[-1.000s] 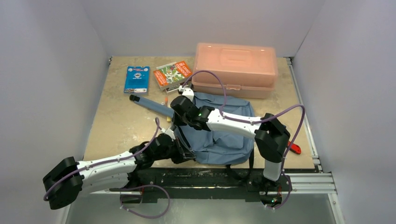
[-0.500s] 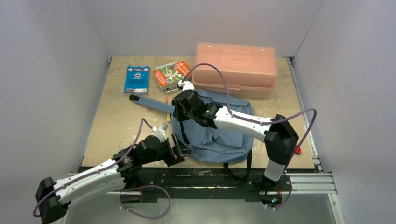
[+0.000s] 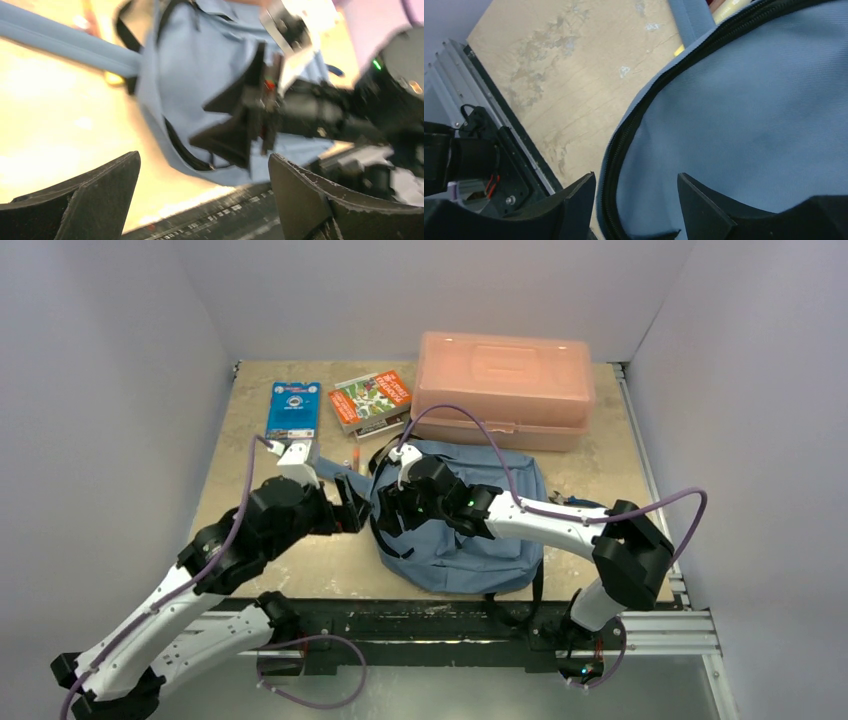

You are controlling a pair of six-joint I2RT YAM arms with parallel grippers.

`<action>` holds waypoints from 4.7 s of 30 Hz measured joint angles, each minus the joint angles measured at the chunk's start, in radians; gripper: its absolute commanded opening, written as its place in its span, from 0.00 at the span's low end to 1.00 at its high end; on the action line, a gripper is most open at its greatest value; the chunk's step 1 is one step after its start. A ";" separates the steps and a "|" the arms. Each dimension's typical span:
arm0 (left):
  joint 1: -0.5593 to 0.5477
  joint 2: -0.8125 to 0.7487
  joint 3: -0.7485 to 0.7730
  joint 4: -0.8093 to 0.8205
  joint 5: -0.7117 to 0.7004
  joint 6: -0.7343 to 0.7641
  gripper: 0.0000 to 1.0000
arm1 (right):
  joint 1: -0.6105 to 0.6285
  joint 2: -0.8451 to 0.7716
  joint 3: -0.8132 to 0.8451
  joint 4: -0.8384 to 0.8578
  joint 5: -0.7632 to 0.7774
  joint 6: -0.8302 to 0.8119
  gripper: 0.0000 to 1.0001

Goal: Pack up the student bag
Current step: Unzip the student bag at the center of the board.

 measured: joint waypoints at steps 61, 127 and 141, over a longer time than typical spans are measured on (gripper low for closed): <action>0.460 0.417 -0.360 0.542 0.561 -0.045 0.00 | -0.006 -0.141 -0.454 0.518 -0.039 0.195 0.00; 0.254 0.662 0.089 0.519 0.691 -0.227 0.00 | 0.019 -0.373 -0.266 0.019 0.386 0.097 0.58; 0.249 0.661 0.090 0.516 0.694 -0.226 0.00 | 0.060 -0.248 -0.156 -0.064 0.558 0.144 0.00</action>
